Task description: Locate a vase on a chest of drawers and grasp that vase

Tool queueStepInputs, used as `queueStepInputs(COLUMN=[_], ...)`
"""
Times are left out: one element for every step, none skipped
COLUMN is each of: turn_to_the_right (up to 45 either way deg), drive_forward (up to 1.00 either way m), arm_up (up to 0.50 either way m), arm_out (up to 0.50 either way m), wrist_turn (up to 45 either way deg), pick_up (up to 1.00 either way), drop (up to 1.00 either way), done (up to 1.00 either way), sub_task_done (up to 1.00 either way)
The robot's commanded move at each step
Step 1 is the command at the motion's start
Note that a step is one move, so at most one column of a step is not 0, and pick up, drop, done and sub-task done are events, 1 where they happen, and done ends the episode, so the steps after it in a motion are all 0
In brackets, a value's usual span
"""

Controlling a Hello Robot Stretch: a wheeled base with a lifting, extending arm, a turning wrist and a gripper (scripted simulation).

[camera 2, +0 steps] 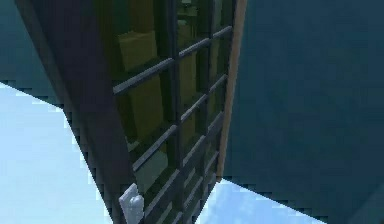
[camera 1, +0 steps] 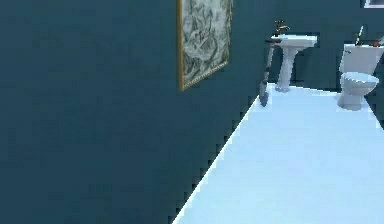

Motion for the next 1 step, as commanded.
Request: queueStepInputs(turn_to_the_right=[0.0], drive_forward=[0.7], arm_up=[0.0], arm_out=[0.0], wrist_turn=[0.0], pick_up=[0.0], drop=[0.0], done=[0.0], sub_task_done=[0.0])
